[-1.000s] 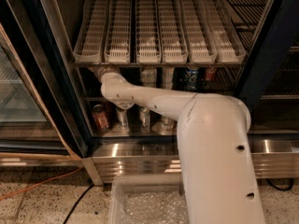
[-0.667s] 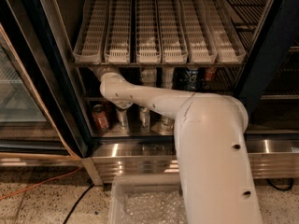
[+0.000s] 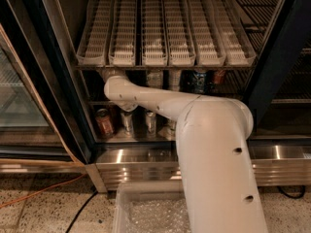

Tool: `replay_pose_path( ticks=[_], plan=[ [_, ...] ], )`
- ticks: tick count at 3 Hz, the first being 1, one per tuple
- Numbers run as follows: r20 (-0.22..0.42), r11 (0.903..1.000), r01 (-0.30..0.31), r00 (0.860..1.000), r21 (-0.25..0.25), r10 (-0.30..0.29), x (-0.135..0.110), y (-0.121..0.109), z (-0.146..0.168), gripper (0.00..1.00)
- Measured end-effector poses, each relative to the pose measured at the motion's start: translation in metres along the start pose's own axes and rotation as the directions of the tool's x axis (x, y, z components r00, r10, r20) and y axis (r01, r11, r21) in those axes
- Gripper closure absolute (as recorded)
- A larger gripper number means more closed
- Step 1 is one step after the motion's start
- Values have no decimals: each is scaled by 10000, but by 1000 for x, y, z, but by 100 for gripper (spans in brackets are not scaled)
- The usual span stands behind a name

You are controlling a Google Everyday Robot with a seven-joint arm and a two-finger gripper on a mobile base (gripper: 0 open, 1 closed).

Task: Pick orange can from middle shelf of fridge

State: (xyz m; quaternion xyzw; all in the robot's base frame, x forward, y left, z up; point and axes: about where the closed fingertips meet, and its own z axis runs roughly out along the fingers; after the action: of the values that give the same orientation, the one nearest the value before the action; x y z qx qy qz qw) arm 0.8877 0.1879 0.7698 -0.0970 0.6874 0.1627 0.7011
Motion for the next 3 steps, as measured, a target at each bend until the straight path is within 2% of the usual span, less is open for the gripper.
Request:
replay_pose_path(
  ticks=[1, 2, 3],
  plan=[
    [27, 9995, -23, 10000, 322, 22, 0, -12, 8, 28],
    [-8, 9995, -31, 10000, 320, 32, 1, -13, 11, 27],
    [-8, 9995, -31, 10000, 320, 32, 1, -13, 11, 20]
  ],
)
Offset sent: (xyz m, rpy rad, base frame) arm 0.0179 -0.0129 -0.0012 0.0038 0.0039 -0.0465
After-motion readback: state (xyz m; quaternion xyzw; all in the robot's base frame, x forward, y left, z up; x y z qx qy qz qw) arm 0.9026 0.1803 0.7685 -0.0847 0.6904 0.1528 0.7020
